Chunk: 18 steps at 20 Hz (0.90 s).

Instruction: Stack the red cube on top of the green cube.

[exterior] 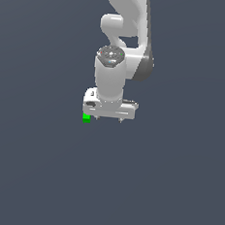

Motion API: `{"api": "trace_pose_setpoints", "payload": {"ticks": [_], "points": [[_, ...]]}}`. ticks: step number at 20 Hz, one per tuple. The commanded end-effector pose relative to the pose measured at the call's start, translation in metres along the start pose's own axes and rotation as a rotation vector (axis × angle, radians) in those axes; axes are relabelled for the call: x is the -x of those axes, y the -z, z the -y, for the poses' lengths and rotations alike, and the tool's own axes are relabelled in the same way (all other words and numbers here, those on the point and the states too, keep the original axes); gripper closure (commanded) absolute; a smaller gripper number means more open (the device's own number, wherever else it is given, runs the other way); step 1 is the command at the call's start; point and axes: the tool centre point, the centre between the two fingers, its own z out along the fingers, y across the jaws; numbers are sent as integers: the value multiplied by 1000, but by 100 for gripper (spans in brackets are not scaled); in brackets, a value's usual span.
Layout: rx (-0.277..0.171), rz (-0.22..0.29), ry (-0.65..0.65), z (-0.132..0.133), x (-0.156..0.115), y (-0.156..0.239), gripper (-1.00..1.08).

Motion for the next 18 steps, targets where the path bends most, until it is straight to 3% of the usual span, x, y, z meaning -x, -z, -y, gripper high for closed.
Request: {"api": "trace_pose_setpoints", "payload": {"ticks": [1, 10, 18], "points": [[0, 0, 0, 0, 0, 0, -92], [0, -3, -60, -7, 12, -8, -92], [-1, -12, -215, -21, 43, -28, -92]]}}
